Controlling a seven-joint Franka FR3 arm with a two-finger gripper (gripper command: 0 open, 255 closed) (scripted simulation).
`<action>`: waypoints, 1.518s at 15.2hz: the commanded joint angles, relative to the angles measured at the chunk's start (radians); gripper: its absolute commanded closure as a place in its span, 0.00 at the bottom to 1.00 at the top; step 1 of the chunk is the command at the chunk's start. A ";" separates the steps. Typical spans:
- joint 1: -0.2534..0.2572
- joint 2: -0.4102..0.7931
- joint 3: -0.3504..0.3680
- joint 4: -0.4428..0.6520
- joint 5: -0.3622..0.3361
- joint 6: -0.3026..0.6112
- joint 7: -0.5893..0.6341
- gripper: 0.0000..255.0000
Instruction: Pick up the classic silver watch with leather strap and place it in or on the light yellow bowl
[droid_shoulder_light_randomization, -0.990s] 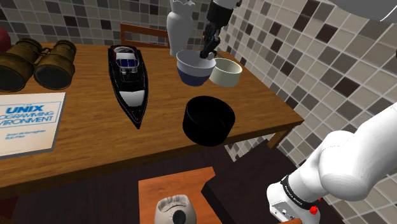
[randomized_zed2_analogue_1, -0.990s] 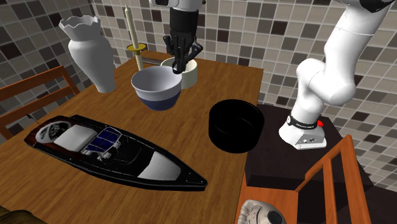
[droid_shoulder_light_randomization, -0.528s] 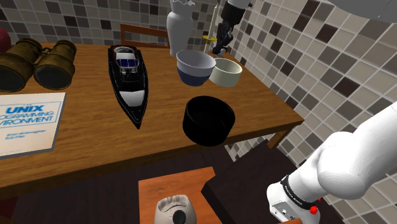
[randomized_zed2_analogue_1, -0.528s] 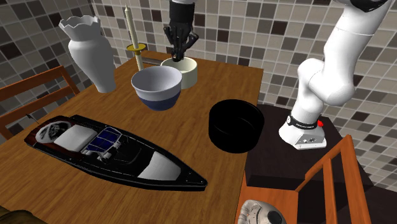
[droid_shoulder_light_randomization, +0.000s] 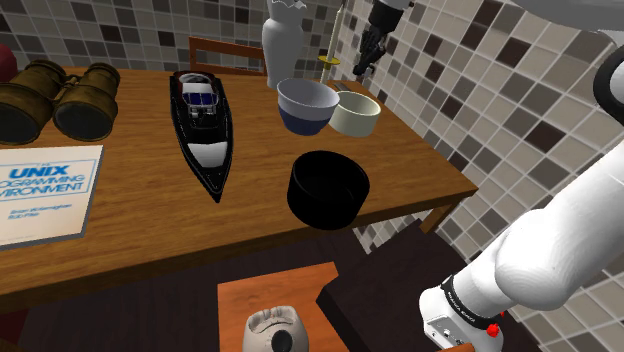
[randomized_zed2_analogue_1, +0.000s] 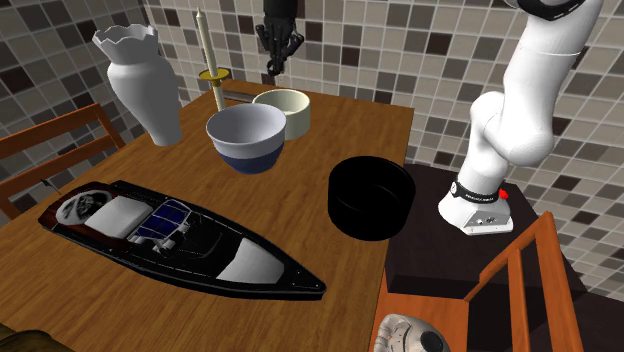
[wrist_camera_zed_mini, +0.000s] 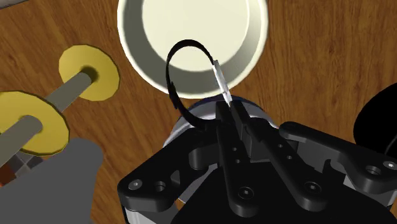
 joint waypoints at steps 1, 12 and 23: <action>-0.017 0.016 -0.016 0.001 0.007 0.014 -0.036 1.00; -0.016 0.003 -0.015 -0.163 0.006 0.165 -0.039 1.00; -0.015 0.006 -0.015 -0.222 0.007 0.227 -0.042 1.00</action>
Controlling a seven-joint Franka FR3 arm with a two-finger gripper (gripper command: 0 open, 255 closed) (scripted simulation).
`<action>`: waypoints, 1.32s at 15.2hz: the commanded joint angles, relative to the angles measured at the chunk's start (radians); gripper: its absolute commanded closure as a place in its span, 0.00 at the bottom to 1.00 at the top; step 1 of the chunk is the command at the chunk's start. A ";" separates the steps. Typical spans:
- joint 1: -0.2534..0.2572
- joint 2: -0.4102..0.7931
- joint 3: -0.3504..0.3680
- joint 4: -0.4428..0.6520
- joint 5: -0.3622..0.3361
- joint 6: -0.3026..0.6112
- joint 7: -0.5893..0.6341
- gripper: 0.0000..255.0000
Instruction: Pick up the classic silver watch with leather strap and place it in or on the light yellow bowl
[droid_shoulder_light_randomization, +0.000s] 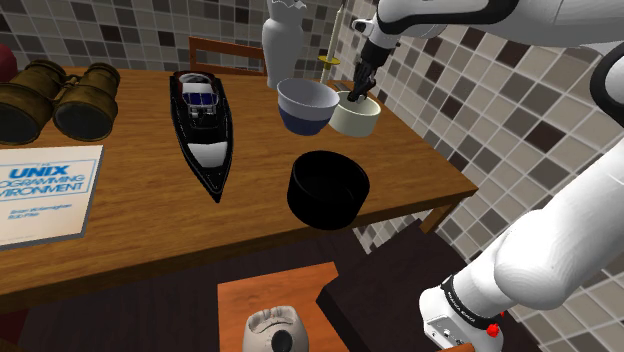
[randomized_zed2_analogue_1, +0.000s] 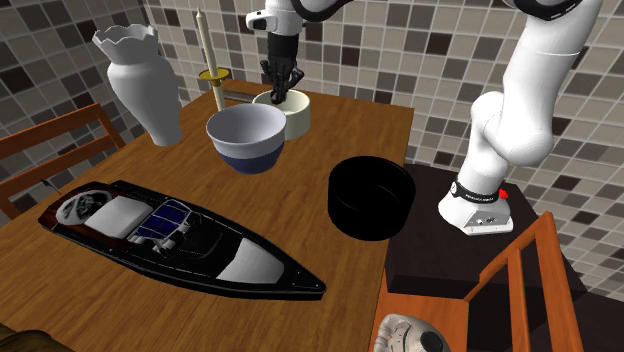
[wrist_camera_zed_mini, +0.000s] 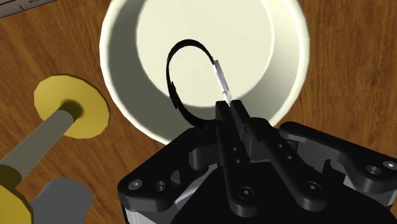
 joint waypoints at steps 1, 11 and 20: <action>0.000 0.000 0.000 0.000 0.000 0.000 0.000 1.00; -0.001 -0.017 -0.001 0.079 -0.004 -0.096 0.003 0.00; -0.001 -0.020 -0.001 0.103 -0.005 -0.122 0.004 0.00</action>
